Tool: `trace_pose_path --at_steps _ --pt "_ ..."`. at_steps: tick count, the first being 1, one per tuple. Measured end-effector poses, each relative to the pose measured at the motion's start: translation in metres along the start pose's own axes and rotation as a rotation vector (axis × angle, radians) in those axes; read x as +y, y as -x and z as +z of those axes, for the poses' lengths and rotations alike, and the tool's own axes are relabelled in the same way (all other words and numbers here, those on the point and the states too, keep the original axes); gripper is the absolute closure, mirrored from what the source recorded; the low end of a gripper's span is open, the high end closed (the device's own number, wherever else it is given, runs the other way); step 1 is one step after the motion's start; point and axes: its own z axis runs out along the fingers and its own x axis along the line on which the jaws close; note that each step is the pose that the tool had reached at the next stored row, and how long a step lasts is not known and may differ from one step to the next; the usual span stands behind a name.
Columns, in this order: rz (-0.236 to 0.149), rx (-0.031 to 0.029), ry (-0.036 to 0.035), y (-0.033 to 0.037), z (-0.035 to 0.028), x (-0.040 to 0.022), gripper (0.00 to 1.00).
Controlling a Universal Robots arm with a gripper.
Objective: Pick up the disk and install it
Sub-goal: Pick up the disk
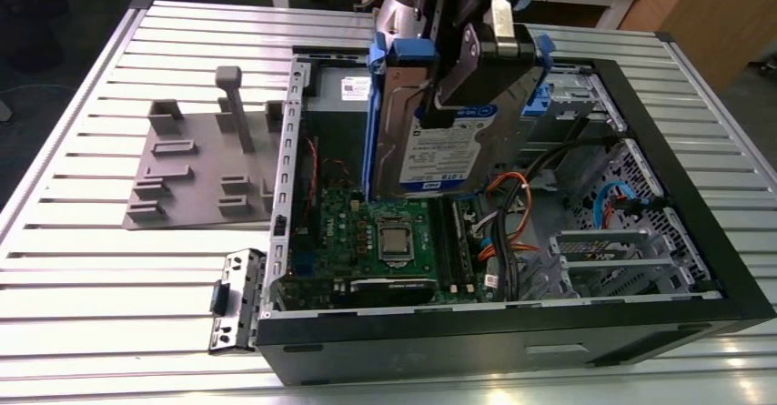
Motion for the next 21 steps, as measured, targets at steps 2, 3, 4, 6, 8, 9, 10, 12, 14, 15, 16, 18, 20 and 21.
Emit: trace_pose_path --at_steps 2,3,4,6,8,9,10,12,14,15,16,18,20,21 --pt "0.0 0.0002 0.0 -0.0022 0.0 -0.0001 0.64" --pt "0.0 0.0003 0.0001 -0.0032 0.0 -0.0001 0.64" --pt "0.0 0.0004 0.0001 -0.0043 -0.0001 -0.0001 0.64" --pt "0.0 0.0005 0.0 -0.0066 0.0 -0.0002 0.64" --pt "0.0 0.0006 0.0 -0.0087 0.0 -0.0003 0.64" --pt "0.0 0.0007 0.0 -0.0098 0.0 -0.0004 0.64" --pt "0.0 0.0009 0.0001 -0.0108 0.0 -0.0004 0.64" --pt "0.0 0.0011 0.0001 -0.013 0.0 -0.0005 0.64" --pt "0.0 0.0013 0.0002 -0.0151 0.0 -0.0006 0.64" --pt "0.0 0.0014 0.0001 -0.0162 0.0 -0.0007 0.64" --pt "0.0 0.0016 0.0001 -0.0174 0.0 -0.0007 0.64" --pt "0.001 0.0019 0.0001 -0.0203 0.0001 -0.0005 0.64" --pt "0.011 0.0014 -0.0001 -0.022 0.0004 -0.0003 0.64" --pt "0.022 0.001 -0.0004 -0.0221 0.0006 -0.0003 0.64"
